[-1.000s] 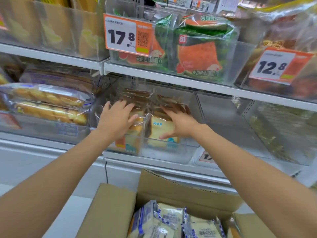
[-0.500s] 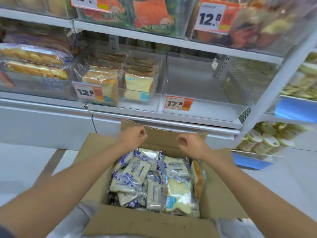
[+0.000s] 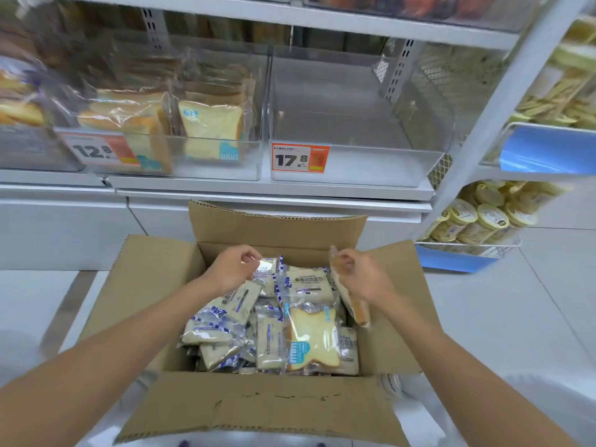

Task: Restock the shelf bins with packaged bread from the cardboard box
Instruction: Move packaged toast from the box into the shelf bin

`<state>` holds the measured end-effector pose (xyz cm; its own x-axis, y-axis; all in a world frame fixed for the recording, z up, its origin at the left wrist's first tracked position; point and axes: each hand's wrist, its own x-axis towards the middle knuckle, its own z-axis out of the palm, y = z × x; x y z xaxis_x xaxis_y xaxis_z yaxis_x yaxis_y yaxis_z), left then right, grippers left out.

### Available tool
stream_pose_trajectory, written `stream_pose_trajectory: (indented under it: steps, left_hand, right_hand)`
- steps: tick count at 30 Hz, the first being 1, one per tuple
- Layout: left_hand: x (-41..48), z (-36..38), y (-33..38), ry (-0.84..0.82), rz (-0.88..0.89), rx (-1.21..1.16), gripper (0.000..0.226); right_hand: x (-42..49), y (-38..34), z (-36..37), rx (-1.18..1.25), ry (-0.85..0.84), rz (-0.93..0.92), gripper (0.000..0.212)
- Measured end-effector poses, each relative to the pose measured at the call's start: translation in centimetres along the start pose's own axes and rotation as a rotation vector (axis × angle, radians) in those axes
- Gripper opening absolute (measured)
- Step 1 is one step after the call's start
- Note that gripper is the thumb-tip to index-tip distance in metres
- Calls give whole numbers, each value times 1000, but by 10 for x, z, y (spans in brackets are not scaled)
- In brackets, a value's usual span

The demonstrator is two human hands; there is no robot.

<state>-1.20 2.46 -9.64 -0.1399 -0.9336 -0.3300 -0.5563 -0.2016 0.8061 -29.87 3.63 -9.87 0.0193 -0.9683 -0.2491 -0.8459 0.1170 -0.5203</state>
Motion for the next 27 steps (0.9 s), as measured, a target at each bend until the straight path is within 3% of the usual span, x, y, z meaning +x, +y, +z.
stream_pose_trajectory:
  steps: [2, 4, 6, 7, 10, 12, 15, 20, 24, 26, 27]
  left_hand:
    - [-1, -5, 11, -79, -38, -81, 28]
    - [-5, -6, 25, -234, -54, -80, 70]
    - [-12, 5, 40, -361, -58, -81, 105]
    - [-16, 13, 44, -369, -54, -105, 108]
    - [-22, 21, 43, -122, -132, -290, 69]
    - [-21, 7, 27, -7, -248, -418, 54]
    - [-26, -24, 3, -82, -294, -688, 45]
    - [-36, -46, 0, -293, -256, -1039, 40]
    - [-35, -52, 9, -341, -227, -1000, 55]
    - [-35, -51, 13, -321, -208, -892, 65]
    - [-35, -48, 15, -281, -208, -834, 58]
  right_hand:
    - [-2, -25, -18, 135, 82, -47, 33]
    - [-3, -54, -24, 249, 123, -91, 35]
    - [-3, -81, -20, 397, 84, -121, 36]
    - [-3, -92, -16, 524, -5, -126, 34]
    - [-3, -108, -11, 821, -254, -97, 33]
    - [1, -102, -11, 674, -196, -128, 30]
    - [1, -82, -8, 436, -150, -124, 38]
    - [-2, -82, 9, 609, -364, 28, 92]
    - [-1, -94, 10, 649, -364, 7, 59]
    - [1, -94, 9, 662, -313, 10, 58]
    - [1, -93, 8, 669, -301, 10, 60]
